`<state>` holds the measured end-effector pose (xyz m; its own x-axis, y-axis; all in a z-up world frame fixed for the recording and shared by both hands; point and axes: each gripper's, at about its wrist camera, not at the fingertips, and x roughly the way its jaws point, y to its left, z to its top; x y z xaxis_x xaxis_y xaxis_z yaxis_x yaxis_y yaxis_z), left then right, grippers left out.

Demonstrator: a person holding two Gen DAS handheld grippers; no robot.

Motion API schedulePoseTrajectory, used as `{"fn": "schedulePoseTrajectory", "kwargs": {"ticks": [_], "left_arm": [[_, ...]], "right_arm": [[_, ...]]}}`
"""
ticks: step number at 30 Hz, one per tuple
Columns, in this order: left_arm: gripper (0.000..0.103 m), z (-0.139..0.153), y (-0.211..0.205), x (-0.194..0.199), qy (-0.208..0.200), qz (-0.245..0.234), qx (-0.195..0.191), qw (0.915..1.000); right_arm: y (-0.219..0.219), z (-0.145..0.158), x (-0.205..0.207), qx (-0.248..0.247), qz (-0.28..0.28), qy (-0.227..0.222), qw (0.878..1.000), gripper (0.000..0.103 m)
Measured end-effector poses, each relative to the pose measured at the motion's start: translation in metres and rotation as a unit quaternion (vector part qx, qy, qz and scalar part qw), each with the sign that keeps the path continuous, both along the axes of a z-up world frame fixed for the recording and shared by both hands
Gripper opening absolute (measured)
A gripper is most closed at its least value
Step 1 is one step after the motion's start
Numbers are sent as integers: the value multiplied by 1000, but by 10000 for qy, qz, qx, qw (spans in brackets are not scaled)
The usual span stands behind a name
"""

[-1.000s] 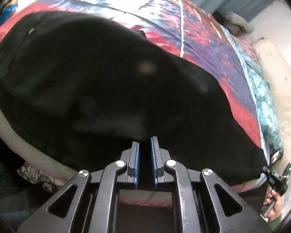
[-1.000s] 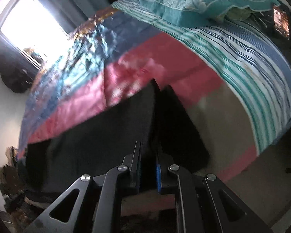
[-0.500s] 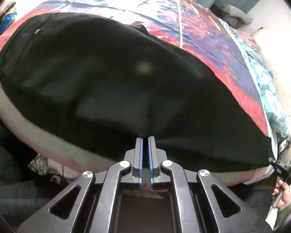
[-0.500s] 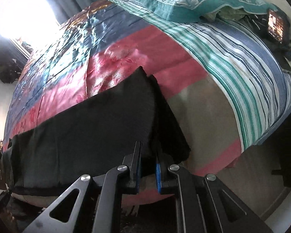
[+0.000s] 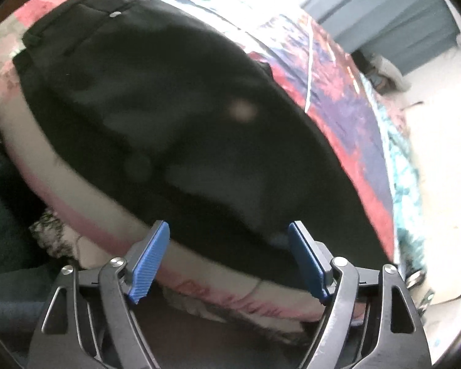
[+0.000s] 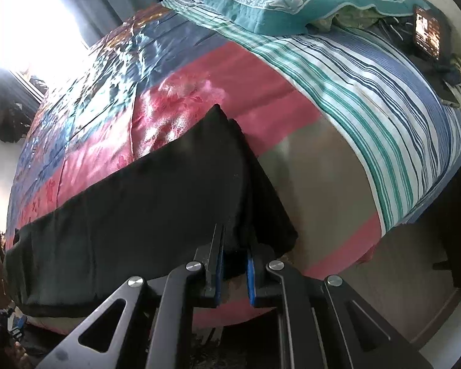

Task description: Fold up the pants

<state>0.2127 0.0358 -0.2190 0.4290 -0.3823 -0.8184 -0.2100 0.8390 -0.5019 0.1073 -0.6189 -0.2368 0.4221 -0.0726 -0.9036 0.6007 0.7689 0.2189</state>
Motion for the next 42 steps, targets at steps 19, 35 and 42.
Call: {"fn": "schedulePoseTrajectory", "kwargs": {"ticks": [19, 35, 42], "left_arm": [[8, -9, 23, 20, 25, 509, -599, 9969], [52, 12, 12, -21, 424, -100, 860, 9953], [84, 77, 1, -3, -1045, -715, 1932, 9730]], "right_arm": [[-1, 4, -6, 129, -138, -245, 9995, 12], [-1, 9, -12, -125, -151, 34, 9998, 62], [23, 52, -33, -1051, -306, -392, 9932, 77]]}}
